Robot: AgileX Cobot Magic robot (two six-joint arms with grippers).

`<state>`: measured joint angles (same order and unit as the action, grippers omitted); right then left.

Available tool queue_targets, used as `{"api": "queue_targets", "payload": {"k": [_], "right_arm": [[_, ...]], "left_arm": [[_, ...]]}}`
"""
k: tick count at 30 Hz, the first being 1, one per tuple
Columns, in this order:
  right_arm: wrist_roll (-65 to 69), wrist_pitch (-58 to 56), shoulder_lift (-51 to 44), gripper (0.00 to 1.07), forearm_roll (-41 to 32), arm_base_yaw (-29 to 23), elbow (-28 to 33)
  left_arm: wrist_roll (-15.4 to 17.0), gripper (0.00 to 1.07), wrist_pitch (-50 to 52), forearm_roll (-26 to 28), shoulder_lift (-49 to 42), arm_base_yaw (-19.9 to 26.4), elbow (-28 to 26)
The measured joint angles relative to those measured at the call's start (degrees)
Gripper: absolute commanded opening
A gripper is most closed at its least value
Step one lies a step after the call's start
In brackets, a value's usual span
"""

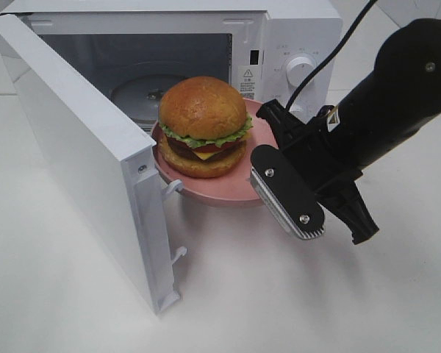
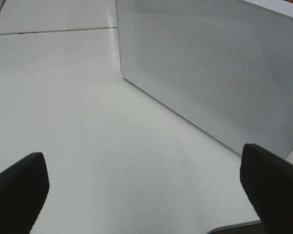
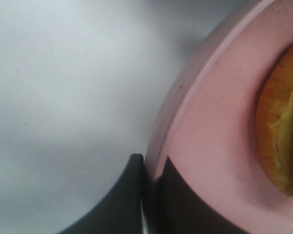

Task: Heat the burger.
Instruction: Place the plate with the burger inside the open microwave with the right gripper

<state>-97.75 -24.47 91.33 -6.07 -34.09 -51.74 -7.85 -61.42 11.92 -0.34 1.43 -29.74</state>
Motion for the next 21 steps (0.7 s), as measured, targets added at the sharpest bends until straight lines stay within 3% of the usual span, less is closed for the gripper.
{"api": "queue_targets", "payload": {"k": [21], "right_arm": [[0.0, -7.2, 8.9, 0.0, 1.5, -0.6, -13.1]], "left_arm": [[0.0, 1.0, 0.0, 0.0, 0.0, 0.0, 0.0]]}}
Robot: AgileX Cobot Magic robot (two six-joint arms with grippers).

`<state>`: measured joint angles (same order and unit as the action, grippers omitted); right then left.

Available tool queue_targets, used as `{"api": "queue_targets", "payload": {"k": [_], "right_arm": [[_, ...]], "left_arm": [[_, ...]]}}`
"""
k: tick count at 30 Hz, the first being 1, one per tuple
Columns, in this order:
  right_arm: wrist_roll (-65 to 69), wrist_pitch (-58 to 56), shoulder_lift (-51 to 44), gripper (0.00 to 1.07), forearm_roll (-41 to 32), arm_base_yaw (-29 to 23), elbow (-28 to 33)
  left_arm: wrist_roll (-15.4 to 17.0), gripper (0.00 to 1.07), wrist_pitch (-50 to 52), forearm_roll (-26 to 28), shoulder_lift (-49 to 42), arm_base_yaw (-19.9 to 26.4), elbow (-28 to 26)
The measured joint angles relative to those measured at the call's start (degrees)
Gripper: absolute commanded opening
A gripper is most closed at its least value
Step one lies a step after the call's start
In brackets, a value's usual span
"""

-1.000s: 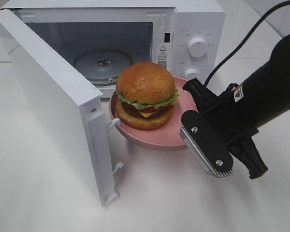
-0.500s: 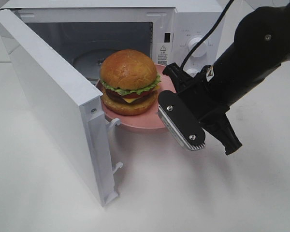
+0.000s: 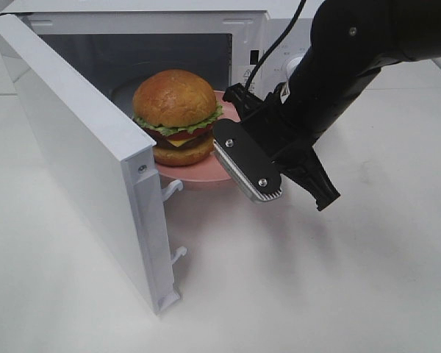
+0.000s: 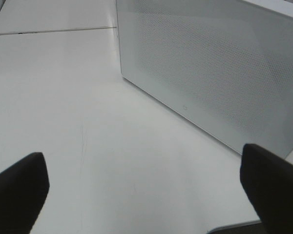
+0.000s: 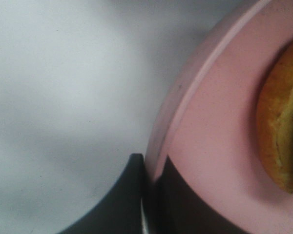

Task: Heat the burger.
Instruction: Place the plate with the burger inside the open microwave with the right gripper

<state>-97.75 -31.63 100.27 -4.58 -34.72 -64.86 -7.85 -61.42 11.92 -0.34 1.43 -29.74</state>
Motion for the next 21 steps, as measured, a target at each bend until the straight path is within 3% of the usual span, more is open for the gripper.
{"api": "queue_targets", "payload": {"k": [21], "right_arm": [[1.0, -4.4, 9.2, 0.0, 0.6, -0.7, -13.3]], "left_arm": [[0.0, 1.0, 0.0, 0.0, 0.0, 0.0, 0.0]]}}
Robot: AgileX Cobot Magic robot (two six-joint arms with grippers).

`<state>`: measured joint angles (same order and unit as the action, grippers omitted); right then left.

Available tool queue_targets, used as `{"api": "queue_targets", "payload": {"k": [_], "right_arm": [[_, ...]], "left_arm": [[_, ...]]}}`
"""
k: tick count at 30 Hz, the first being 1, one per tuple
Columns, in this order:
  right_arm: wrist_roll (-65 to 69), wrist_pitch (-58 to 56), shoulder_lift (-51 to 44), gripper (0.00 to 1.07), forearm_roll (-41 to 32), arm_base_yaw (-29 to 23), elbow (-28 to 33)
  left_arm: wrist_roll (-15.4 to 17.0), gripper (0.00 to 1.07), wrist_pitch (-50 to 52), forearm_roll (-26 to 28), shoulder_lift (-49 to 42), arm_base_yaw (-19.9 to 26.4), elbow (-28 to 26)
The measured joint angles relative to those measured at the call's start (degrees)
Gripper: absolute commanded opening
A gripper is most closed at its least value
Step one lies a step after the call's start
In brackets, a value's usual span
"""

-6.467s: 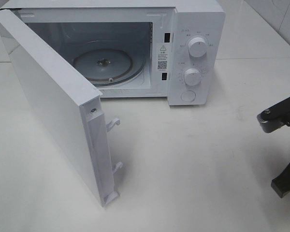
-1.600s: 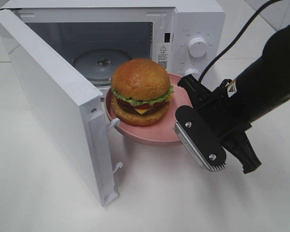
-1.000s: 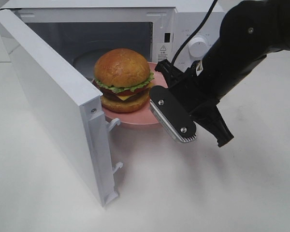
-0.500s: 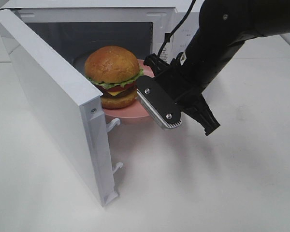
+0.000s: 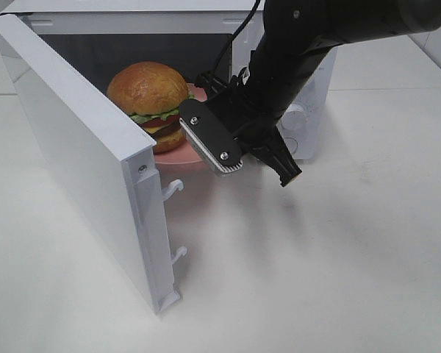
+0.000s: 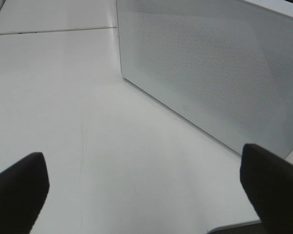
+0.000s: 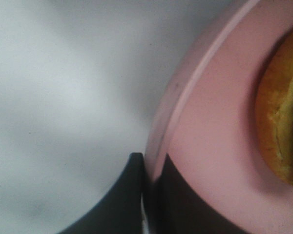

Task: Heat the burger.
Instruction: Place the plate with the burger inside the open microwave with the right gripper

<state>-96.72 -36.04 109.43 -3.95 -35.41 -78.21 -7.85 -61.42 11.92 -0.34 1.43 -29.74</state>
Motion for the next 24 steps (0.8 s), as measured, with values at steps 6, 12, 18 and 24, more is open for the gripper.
{"api": "queue_targets", "payload": {"k": [6, 12, 18, 24], "right_arm": [[2.7, -0.1, 2.2, 0.0, 1.3, -0.3, -3.2], [6.2, -0.1, 5.3, 0.0, 4.0, -0.9, -7.7], [8.9, -0.1, 8.6, 0.0, 4.6, -1.0, -12.3], [10.6, -1.2, 11.1, 0.0, 5.3, -1.0, -16.2]], "left_arm": [[0.0, 1.0, 0.0, 0.0, 0.0, 0.0, 0.0], [0.0, 1.0, 0.0, 0.0, 0.0, 0.0, 0.0], [0.0, 1.0, 0.0, 0.0, 0.0, 0.0, 0.0], [0.0, 1.0, 0.0, 0.0, 0.0, 0.0, 0.0]]}}
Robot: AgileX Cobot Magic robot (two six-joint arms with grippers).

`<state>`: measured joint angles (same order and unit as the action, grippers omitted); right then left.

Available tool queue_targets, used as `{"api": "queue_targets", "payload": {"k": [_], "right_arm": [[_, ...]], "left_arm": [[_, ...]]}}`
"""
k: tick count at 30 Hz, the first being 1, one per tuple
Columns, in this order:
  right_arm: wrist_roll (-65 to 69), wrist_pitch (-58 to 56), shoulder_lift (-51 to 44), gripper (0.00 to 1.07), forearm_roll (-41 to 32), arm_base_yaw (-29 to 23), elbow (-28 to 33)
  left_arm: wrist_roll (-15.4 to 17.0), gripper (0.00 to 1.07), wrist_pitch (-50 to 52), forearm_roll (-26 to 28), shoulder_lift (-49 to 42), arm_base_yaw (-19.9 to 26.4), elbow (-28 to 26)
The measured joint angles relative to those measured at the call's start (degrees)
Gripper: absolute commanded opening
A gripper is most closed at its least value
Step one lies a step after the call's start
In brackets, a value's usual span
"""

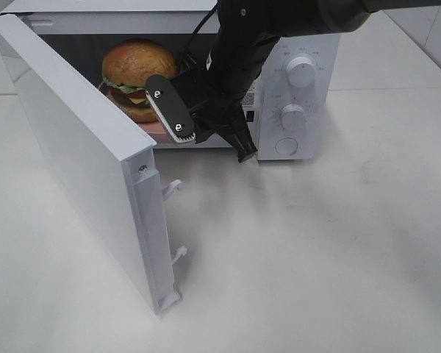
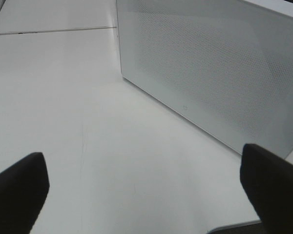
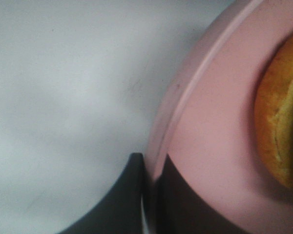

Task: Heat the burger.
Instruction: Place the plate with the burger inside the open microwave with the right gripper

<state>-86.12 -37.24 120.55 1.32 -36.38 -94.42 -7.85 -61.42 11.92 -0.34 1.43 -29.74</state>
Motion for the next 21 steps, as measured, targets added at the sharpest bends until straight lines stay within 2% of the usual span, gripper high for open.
{"api": "queue_targets", "payload": {"k": [4, 7, 9, 21], "right_arm": [[2.3, -2.5, 3.7, 0.0, 0.2, 0.3, -5.7], [2.7, -2.9, 4.1, 0.0, 0.2, 0.3, -6.5], [4.1, -4.3, 6.4, 0.0, 0.6, 0.4, -10.3], [5.4, -5.8, 12.0, 0.0, 1.2, 0.4, -18.2]], "left_arm": [[0.0, 1.0, 0.0, 0.0, 0.0, 0.0, 0.0], [0.0, 1.0, 0.0, 0.0, 0.0, 0.0, 0.0], [0.0, 1.0, 0.0, 0.0, 0.0, 0.0, 0.0], [0.0, 1.0, 0.0, 0.0, 0.0, 0.0, 0.0]]}}
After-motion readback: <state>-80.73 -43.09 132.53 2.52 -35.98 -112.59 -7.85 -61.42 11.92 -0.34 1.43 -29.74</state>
